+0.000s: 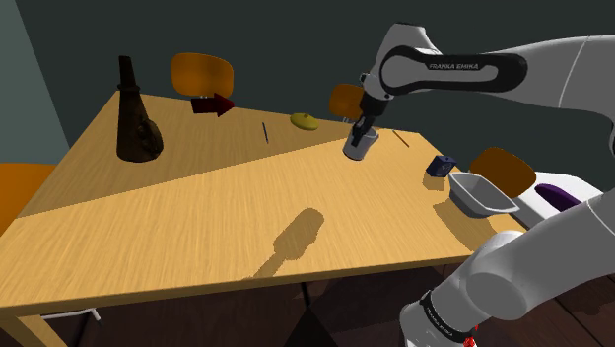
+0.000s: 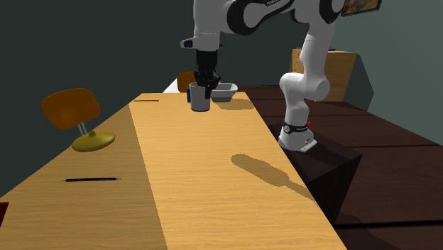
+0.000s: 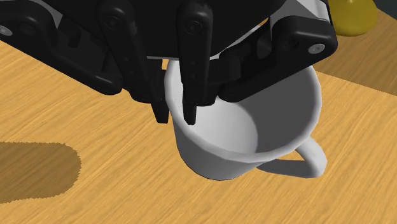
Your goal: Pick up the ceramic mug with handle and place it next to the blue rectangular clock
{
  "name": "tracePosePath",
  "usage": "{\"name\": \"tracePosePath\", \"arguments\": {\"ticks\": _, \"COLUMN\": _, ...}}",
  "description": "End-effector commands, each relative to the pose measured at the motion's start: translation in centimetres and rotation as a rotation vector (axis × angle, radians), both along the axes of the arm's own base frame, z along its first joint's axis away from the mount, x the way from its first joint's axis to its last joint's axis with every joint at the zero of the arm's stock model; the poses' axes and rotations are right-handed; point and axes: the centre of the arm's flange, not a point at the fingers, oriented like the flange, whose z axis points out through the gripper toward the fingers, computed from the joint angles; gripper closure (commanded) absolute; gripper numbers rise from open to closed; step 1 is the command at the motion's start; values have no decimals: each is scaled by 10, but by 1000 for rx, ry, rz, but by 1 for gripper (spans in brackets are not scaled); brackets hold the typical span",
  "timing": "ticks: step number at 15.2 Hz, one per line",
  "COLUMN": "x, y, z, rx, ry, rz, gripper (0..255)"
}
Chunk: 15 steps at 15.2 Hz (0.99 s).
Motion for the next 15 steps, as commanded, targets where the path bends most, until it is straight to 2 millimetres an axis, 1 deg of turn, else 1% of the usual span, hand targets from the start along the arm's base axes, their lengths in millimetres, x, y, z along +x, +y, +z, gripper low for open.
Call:
{"name": "tracePosePath", "arguments": {"ticks": 1, "x": 0, "y": 0, "z": 11, "rx": 0, "ry": 0, "rz": 0, "gripper": 255}}
{"name": "tracePosePath", "arguments": {"ticks": 4, "x": 0, "y": 0, "z": 27, "rx": 0, "ry": 0, "rz": 0, "gripper": 255}}
{"name": "tracePosePath", "arguments": {"ticks": 15, "x": -10, "y": -145, "z": 27, "rx": 0, "ry": 0, "rz": 0, "gripper": 255}}
